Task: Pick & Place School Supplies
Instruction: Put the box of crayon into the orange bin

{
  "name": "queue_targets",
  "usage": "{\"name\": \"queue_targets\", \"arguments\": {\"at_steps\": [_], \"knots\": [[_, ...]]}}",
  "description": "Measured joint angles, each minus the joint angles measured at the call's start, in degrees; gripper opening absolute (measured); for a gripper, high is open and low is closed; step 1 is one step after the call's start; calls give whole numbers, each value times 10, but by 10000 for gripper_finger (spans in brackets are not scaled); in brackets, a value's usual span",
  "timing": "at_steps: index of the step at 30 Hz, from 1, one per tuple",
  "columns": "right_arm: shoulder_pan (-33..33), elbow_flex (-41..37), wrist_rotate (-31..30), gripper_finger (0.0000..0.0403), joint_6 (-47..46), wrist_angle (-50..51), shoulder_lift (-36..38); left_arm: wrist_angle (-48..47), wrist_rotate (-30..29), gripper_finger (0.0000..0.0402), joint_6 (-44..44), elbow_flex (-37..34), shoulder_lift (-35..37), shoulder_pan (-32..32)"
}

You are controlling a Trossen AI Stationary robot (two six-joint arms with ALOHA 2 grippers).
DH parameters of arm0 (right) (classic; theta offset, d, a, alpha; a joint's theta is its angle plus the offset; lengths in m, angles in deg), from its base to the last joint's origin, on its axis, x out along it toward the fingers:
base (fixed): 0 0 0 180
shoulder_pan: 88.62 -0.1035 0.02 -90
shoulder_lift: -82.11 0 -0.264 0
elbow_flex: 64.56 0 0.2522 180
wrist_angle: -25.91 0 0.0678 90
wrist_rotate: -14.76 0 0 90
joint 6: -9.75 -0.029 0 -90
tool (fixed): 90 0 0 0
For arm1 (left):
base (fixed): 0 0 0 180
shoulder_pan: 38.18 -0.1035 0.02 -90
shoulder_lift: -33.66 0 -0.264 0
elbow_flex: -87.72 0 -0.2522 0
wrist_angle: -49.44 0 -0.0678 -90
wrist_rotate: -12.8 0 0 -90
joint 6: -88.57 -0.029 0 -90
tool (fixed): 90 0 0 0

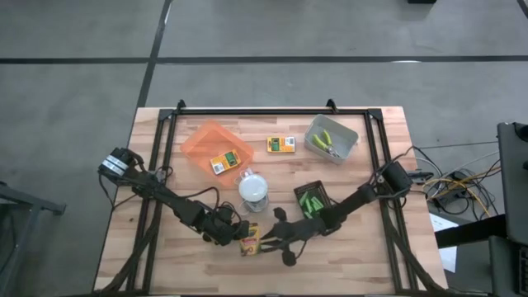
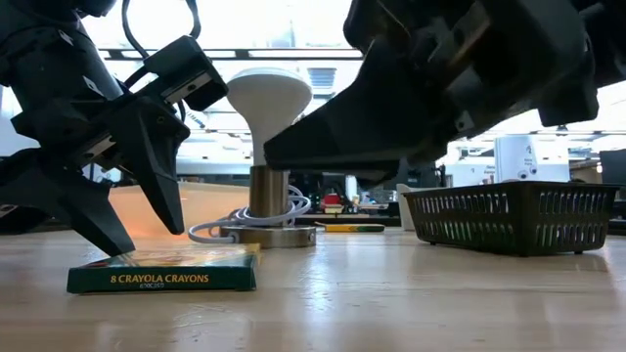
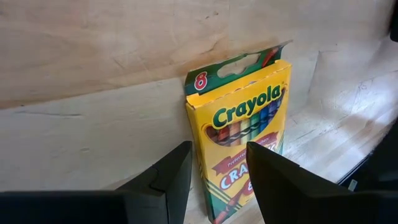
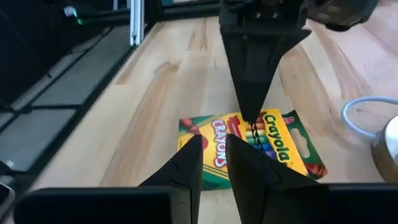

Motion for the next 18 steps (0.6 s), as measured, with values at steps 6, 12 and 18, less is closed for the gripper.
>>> {"name": "queue_targets", "arguments": {"at_steps": [6, 12, 18], "knots": [[1, 35, 0, 68, 29, 5, -34, 0, 0, 161, 0, 0, 0, 0], [1, 38, -16, 68, 29, 14, -45, 1, -1, 161, 0, 0, 0, 0], [11, 44, -15, 68, -3, 26, -49, 1, -1, 161, 0, 0, 0, 0]]}}
